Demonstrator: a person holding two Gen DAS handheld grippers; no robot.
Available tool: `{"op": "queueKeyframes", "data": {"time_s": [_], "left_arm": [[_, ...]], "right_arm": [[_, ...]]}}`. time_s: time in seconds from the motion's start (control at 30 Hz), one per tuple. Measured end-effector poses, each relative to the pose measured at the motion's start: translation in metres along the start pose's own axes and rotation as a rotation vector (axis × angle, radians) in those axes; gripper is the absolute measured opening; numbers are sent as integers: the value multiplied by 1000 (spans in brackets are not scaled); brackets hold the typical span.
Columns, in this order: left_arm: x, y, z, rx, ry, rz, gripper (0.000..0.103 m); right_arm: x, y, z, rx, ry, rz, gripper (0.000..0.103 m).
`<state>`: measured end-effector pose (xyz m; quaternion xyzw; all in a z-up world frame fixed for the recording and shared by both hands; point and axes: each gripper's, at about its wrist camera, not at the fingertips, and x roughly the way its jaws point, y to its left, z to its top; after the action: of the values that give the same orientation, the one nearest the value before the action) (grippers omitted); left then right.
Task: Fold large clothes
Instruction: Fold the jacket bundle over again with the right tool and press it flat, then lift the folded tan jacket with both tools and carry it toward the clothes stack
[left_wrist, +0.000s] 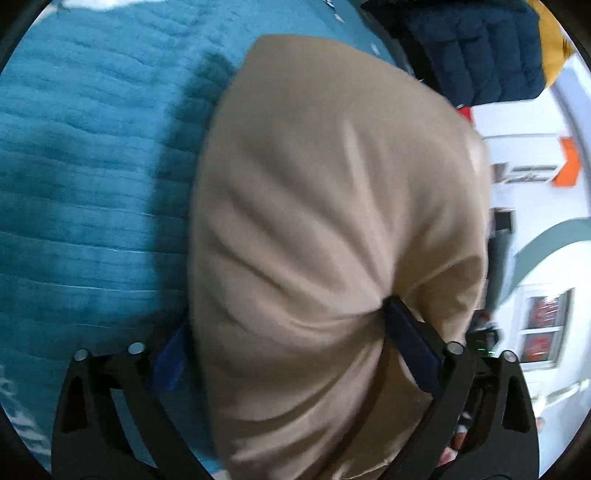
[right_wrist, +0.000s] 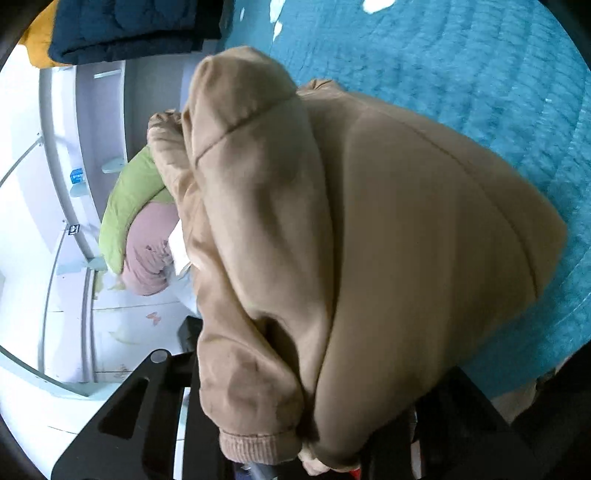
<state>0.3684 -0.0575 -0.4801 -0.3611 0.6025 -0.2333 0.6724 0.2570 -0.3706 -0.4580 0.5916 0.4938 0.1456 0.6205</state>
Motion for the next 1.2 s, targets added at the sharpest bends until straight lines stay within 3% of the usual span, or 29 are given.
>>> {"op": "queueKeyframes", "data": {"time_s": [0.1,0.2,0.3,0.5,0.7,0.83,1.03,1.2], "left_arm": [[-9,-11,3,-8,-10,14,68],[-33,-24,12,-48,-8,-13,59],[-57,-55,22,-53,-13,-14,58],[-98,-161,45,53,-10,-41,58],[-103,-313,45,231,-62,-68,58],[-75,-413,28,332,-94,-114,58],[-3,-544,-17,415,-125,-180,58],[63,-630,-45,485,-157,-198,58]], "right_arm": [[13,23,4,-8,29,-68,27],[13,72,5,-54,60,-101,26],[-3,121,4,-125,68,-125,25],[-62,203,11,-251,24,-109,25],[-189,264,16,-381,-97,-53,24],[-294,288,36,-485,-186,-36,24],[-455,282,91,-606,-309,-26,24],[-530,257,151,-671,-371,2,25]]}}
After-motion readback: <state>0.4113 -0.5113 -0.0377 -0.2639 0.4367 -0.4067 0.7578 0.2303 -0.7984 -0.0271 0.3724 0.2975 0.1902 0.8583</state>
